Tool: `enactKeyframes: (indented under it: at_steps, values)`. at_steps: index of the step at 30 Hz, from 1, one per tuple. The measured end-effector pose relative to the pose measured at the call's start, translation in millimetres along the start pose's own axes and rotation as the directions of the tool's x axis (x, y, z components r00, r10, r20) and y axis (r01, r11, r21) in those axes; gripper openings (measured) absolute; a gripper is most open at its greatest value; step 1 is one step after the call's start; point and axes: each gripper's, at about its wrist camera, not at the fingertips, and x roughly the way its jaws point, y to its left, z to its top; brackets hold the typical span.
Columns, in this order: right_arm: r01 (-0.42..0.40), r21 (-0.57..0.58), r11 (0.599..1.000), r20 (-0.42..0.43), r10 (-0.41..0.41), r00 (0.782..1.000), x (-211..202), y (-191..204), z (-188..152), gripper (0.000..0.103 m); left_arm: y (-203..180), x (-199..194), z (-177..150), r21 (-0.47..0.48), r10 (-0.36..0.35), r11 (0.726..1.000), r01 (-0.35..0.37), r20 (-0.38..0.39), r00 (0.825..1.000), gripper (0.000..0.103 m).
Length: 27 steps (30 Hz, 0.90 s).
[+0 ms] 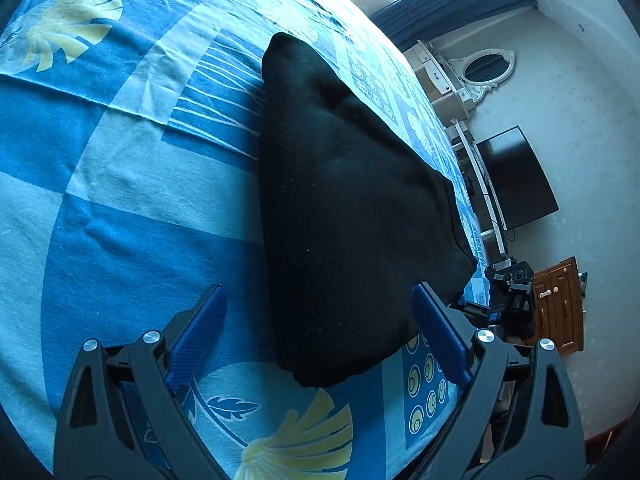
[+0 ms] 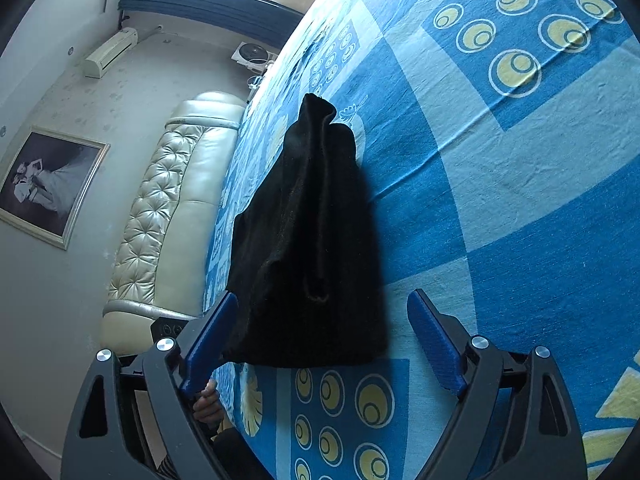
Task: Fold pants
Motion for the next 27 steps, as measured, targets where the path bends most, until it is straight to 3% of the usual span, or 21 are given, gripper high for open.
enactKeyframes:
  at_steps: [6, 9, 10, 11, 12, 14, 17, 20, 27]
  values:
    - [-0.063, 0.074, 0.995, 0.001, 0.063, 0.998, 20, -4, 1, 0.086, -7, 12, -1, -0.041, -0.084, 0.996, 0.084, -0.011, 0.996, 0.093]
    - [-0.079, 0.079, 0.994, 0.004, 0.079, 0.997, 26, -3, 0, 0.086, -12, 20, -4, -0.023, -0.064, 0.998, 0.064, -0.011, 0.998, 0.093]
    - [-0.082, 0.074, 0.994, -0.003, 0.083, 0.997, 27, -2, 0, 0.086, -15, 21, -5, -0.013, -0.055, 0.998, 0.055, -0.006, 0.998, 0.089]
    - [-0.071, 0.058, 0.996, -0.013, 0.072, 0.997, 29, 1, -1, 0.084, -17, 22, -7, -0.004, -0.039, 0.999, 0.039, -0.006, 0.999, 0.077]
    - [-0.038, 0.035, 0.999, -0.025, 0.039, 0.999, 30, 4, -2, 0.081, -18, 25, -8, 0.001, -0.011, 1.0, 0.011, -0.012, 1.0, 0.074]
    - [0.031, 0.014, 0.999, -0.06, -0.03, 0.998, 35, 4, -5, 0.052, -22, 24, -9, 0.02, 0.026, 0.999, -0.026, 0.0, 1.0, 0.059]
    - [0.016, 0.013, 1.0, -0.058, -0.015, 0.998, 34, 8, -7, 0.039, -31, 20, -11, 0.053, 0.076, 0.996, -0.077, 0.013, 0.997, 0.044]
    - [0.005, -0.002, 1.0, -0.053, -0.005, 0.999, 28, 14, -12, 0.037, -39, 13, -12, 0.053, 0.096, 0.994, -0.097, 0.023, 0.995, 0.036]
    - [-0.009, 0.004, 1.0, -0.071, 0.009, 0.997, 18, 12, -31, 0.036, -54, 3, -29, 0.061, 0.168, 0.984, -0.169, 0.032, 0.985, 0.035]
